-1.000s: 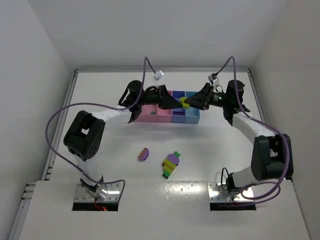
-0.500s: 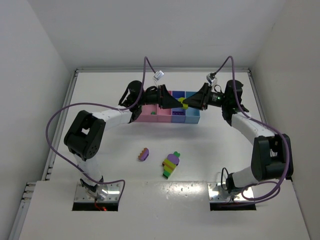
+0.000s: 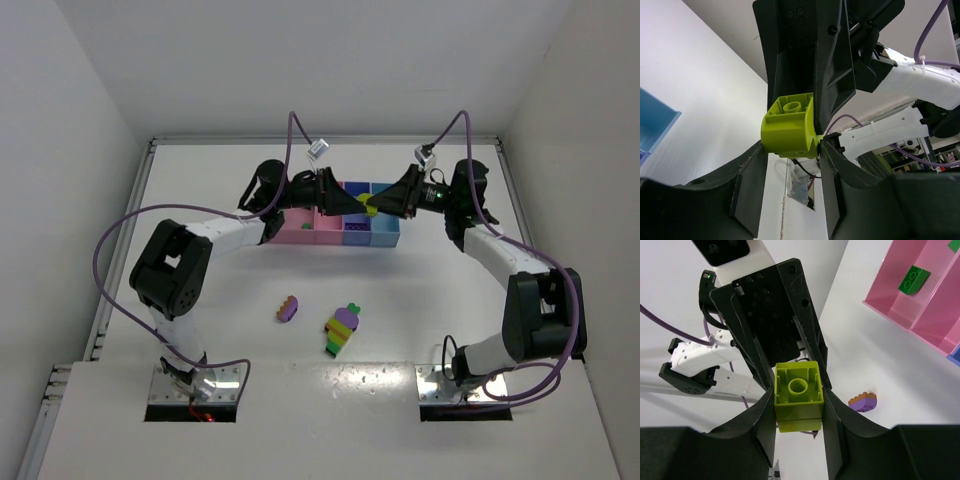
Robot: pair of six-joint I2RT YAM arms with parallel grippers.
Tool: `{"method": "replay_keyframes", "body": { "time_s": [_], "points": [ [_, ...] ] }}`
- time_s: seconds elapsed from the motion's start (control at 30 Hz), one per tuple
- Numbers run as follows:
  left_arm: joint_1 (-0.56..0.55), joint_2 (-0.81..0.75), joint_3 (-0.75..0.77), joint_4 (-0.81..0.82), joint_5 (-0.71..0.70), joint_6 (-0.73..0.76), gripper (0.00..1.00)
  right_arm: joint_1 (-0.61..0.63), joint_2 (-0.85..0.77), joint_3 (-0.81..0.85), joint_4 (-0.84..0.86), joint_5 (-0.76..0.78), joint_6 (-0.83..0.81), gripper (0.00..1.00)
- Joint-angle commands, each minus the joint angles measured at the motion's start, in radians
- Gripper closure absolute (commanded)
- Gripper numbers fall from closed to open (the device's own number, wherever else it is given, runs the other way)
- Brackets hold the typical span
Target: Sort the legos into containers by color
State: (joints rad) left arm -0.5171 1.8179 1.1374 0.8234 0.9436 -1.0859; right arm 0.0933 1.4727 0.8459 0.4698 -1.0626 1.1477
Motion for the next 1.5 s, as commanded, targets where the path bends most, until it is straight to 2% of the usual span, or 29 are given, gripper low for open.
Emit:
{"method": "replay_keyframes", "body": {
  "time_s": [0.0,0.03,0.13,0.23,0.3,0.33,0.43,0.47,0.53,0.57,0.67,0.77,0.93,1.07,1.1,1.2,1.4,1.47],
  "points": [
    [-0.035,0.008,0.033,0.066,0.029,0.021,0.96,0.01,-0.028,0.033,0.043,0.006,0.038,0.62],
    [-0.035,-0.002,0.033,0.066,0.029,0.021,0.98,0.01,-0.028,0.033,0.043,0.006,0.047,0.6],
    [-0.035,-0.002,0.024,0.057,0.029,0.03,1.0,0.01,-0.018,0.033,0.043,0.006,0.057,0.44],
    [-0.035,-0.011,0.024,0.046,0.038,0.043,1.0,0.0,-0.018,0.033,0.043,0.006,0.067,0.38],
    [-0.035,-0.02,0.015,0.036,0.038,0.054,1.0,0.0,-0.018,0.033,0.043,0.006,0.067,0.38],
    [-0.035,-0.02,0.015,0.036,0.038,0.054,1.0,0.0,-0.018,0.033,0.052,0.006,0.067,0.41],
    [-0.035,-0.029,0.015,0.026,0.038,0.063,1.0,0.0,-0.018,0.033,0.064,-0.004,0.067,0.67],
    [-0.035,-0.029,0.015,0.017,0.038,0.063,1.0,0.0,-0.018,0.024,0.064,-0.014,0.067,0.7],
    [-0.035,-0.029,0.015,0.017,0.029,0.072,1.0,0.0,-0.018,0.024,0.064,-0.028,0.067,0.7],
    [-0.023,-0.029,0.006,0.017,0.029,0.072,1.0,0.0,-0.018,0.024,0.064,-0.028,0.067,0.6],
    [-0.002,-0.029,0.005,0.017,0.02,0.063,1.0,-0.009,-0.018,0.015,0.064,-0.053,0.067,0.45],
    [0.008,-0.02,0.005,0.017,0.02,0.054,1.0,-0.009,-0.028,0.005,0.055,-0.062,0.067,0.38],
    [0.008,-0.02,-0.004,0.036,0.029,0.029,1.0,-0.009,-0.037,-0.004,0.078,-0.082,0.087,0.38],
    [0.017,-0.011,-0.004,0.059,0.029,0.011,1.0,-0.009,-0.046,-0.013,0.099,-0.091,0.087,0.5],
    [0.017,-0.011,0.007,0.059,0.029,0.011,1.0,-0.009,-0.046,-0.022,0.099,-0.1,0.078,0.57],
    [0.017,-0.002,0.007,0.085,0.029,-0.034,1.0,0.0,-0.046,-0.022,0.109,-0.112,0.069,0.61],
    [0.026,0.008,0.007,0.095,0.029,-0.054,1.0,0.0,-0.046,-0.022,0.13,-0.131,0.058,0.94],
    [0.026,0.008,-0.004,0.095,0.04,-0.054,1.0,0.0,-0.046,-0.022,0.13,-0.119,0.058,0.99]
  ]
}}
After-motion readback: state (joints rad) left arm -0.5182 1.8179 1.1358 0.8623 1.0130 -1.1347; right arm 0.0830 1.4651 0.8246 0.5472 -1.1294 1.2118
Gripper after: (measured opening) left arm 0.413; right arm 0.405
